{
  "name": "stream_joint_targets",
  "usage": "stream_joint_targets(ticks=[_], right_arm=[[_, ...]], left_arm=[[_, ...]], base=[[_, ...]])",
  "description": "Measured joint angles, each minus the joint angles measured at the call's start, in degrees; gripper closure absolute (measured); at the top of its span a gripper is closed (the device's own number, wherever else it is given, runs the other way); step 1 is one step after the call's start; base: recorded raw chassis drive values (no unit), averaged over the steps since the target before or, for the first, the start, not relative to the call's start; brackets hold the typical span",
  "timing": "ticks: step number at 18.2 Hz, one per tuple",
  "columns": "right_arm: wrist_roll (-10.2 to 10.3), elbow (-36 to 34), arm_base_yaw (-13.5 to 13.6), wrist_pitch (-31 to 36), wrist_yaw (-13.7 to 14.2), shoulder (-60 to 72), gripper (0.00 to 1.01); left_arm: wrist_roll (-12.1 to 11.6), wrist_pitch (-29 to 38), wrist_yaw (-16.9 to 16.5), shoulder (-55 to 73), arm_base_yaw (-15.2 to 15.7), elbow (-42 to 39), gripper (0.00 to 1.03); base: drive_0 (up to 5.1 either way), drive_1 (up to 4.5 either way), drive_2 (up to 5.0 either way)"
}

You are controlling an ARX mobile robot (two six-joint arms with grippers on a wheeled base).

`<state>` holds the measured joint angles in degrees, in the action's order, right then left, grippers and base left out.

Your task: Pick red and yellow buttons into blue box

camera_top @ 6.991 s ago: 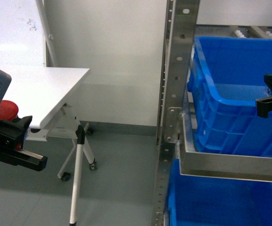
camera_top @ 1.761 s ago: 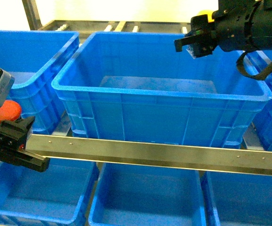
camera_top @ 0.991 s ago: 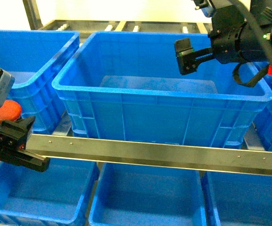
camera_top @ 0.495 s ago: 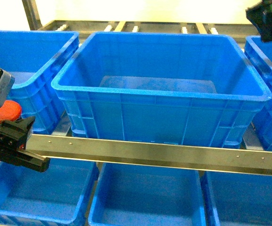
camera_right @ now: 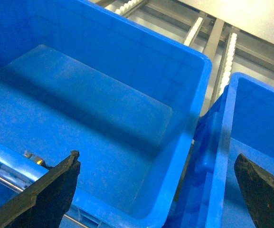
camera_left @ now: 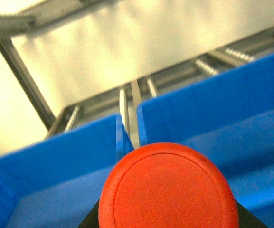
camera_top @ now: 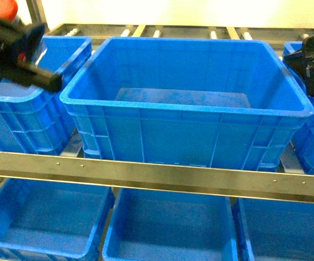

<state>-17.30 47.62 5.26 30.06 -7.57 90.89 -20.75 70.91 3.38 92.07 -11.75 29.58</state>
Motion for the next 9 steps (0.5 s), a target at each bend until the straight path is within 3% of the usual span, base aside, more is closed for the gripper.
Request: stream_joint_targets(ticks=[4,9], right_arm=[[-0.2,0.0,0.0,0.0,0.0,0.0,0.03],[-0.2,0.0,0.0,0.0,0.0,0.0,0.03]], left_arm=[[-1.3,-8.4,-2.3,7.5,-1.7,10.7,0.79],[-4.7,-14.4,1.9,26.7,0.9,32.5,0.79]], base=[[0.0,0.0,0.0],[0.0,0.0,0.0]])
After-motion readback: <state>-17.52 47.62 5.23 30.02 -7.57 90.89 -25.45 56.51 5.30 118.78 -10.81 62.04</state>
